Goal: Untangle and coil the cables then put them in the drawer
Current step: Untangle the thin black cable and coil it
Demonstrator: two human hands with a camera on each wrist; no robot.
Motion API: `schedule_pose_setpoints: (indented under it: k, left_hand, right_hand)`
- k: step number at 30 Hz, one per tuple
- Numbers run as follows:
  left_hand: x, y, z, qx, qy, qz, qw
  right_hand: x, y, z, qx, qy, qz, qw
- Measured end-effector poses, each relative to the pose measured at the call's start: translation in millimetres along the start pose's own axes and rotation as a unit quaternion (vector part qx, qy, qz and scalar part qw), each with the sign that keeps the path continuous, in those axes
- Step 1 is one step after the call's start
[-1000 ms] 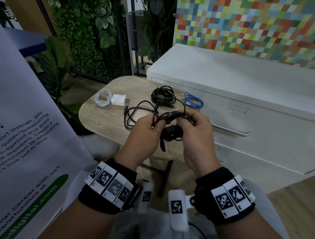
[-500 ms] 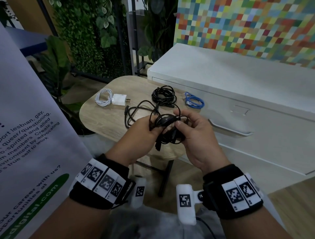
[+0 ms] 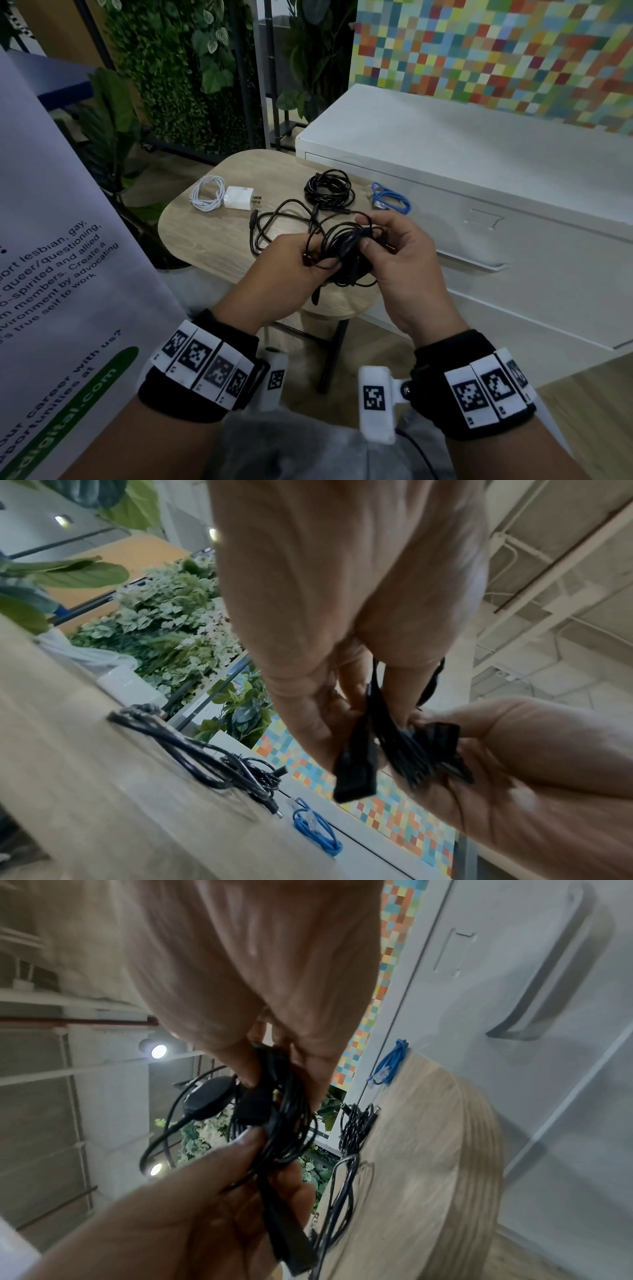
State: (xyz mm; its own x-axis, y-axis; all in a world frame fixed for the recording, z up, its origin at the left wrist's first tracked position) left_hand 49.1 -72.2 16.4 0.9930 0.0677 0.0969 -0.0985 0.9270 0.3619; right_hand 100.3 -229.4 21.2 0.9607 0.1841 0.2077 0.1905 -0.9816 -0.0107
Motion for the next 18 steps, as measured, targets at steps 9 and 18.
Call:
schedule_pose_setpoints:
  k: [9, 18]
  left_hand:
    - [5.3, -3.3, -3.2, 0.073, 0.013, 0.026, 0.997]
    - [3.3, -3.8, -1.1, -0.033, 0.037, -0.043, 0.998]
  right_hand:
    - [-8.6, -10.5, 6.1, -0.013, 0.001, 0.041, 0.999]
    - [-9.9, -15.0, 7.7, 0.076, -0.003, 0.047, 0.996]
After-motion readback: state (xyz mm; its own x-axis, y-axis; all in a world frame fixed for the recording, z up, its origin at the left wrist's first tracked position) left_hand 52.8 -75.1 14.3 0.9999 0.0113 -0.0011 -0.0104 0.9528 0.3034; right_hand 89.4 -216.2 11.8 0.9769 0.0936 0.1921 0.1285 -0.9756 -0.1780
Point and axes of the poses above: each hand's wrist, its own x-axis towards the middle knuckle, its own y-axis out of the back of the hand, z = x × y, the point moved 6 cm from there along x, towards the middle knuckle
